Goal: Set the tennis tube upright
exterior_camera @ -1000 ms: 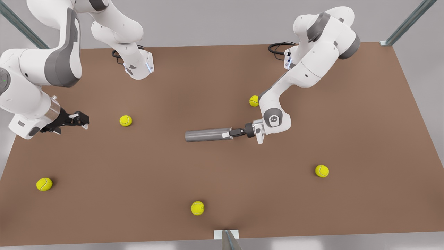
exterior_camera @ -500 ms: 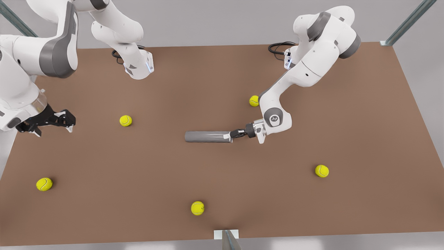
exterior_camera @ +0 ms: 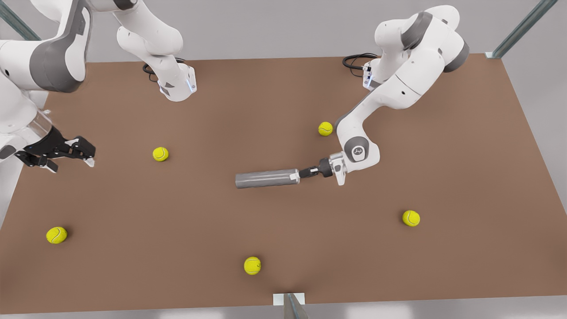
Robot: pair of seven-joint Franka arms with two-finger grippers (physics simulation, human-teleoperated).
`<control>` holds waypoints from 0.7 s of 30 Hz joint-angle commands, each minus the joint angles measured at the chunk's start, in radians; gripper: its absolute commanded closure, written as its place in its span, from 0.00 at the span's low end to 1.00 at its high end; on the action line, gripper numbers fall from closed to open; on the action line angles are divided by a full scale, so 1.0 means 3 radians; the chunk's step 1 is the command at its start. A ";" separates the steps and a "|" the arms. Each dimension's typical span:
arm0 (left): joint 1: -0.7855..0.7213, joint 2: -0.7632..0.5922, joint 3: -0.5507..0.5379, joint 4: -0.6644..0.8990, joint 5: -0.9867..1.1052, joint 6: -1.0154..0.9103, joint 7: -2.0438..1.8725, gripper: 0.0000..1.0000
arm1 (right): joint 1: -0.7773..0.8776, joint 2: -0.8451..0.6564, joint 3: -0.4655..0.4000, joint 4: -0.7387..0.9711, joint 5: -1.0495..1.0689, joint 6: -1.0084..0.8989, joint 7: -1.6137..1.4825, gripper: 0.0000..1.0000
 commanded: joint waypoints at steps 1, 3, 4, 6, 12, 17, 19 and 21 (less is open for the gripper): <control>0.0006 -0.0001 0.0005 0.0000 -0.0087 -0.0005 -0.0006 0.79 | 0.0038 0.0000 0.0002 0.0000 -0.0003 0.0000 -0.0002 0.00; 0.0185 -0.0001 -0.0118 -0.0005 -0.0082 -0.0005 -0.0067 0.79 | 0.0069 0.0000 0.0012 0.0000 -0.0008 -0.0010 -0.0007 0.00; 0.0241 -0.0042 -0.0164 -0.0010 -0.0082 -0.0005 -0.0174 0.79 | 0.0068 -0.0006 0.0007 0.0005 -0.0008 -0.0020 -0.0027 0.00; 0.0277 -0.0088 -0.0180 -0.0020 -0.0071 -0.0005 -0.0256 0.79 | 0.0074 -0.0006 0.0012 0.0000 -0.0028 -0.0020 -0.0033 0.00; 0.0379 -0.0108 -0.0195 0.0005 0.0343 -0.0051 -0.0701 0.79 | 0.0074 0.0000 0.0042 0.0000 -0.0054 0.0000 -0.0022 0.00; 0.0456 -0.0297 -0.0195 0.0016 0.0854 -0.0087 -0.1325 0.79 | 0.0074 0.0005 0.0037 0.0000 -0.0059 0.0031 -0.0022 0.00; 0.0461 -0.0384 -0.0190 0.0005 0.1007 -0.0067 -0.1545 0.79 | 0.0074 0.0005 0.0042 0.0000 -0.0059 0.0020 -0.0022 0.00; 0.0466 -0.0441 -0.0190 -0.0005 0.1120 -0.0062 -0.1719 0.79 | 0.0053 -0.0057 0.0042 -0.0061 -0.0059 0.0036 -0.0007 0.00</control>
